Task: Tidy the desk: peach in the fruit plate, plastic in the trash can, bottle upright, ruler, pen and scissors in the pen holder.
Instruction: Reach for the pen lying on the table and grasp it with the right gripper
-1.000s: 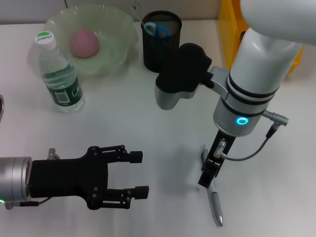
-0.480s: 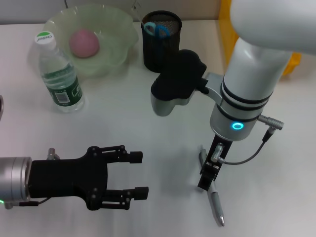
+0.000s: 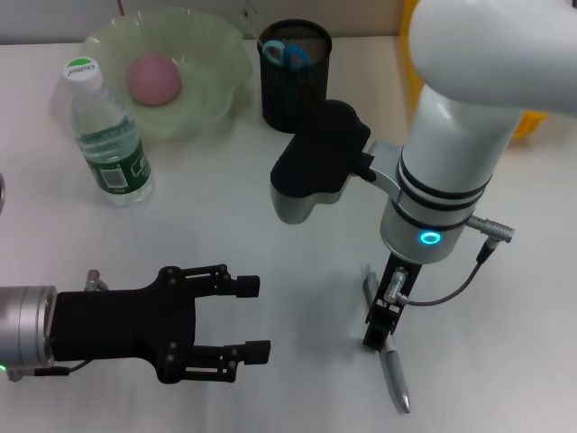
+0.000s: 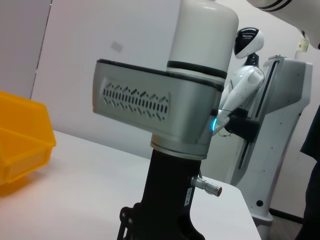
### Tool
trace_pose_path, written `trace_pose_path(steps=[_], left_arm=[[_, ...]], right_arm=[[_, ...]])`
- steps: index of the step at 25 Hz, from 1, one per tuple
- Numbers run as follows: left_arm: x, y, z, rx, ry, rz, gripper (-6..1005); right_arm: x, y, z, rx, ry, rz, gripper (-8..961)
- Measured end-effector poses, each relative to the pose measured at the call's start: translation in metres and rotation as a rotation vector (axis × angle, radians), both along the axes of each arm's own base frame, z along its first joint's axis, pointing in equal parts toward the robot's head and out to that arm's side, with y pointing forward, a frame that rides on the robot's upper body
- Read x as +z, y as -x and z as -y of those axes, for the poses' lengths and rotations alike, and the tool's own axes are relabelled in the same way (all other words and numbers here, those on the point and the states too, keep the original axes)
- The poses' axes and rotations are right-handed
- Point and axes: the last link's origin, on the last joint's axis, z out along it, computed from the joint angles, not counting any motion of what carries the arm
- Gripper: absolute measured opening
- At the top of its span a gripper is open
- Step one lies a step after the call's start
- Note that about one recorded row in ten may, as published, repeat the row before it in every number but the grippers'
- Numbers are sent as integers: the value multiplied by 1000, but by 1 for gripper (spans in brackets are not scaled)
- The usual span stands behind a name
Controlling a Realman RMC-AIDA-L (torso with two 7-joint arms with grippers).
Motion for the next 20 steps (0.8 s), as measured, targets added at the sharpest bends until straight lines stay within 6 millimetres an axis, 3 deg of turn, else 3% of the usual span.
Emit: trace_pose_path(steps=[10,16,20], left_arm=[[0,0,0,0,0,0,786],[0,0,1,-1,2,3,786],[0,0,1,-1,3,4,786]], right_arm=[[-1,-1,2,19,8,16,654],[-3,-3,5,39,10,37,447],[-2,-3,5,39,7,41,255]])
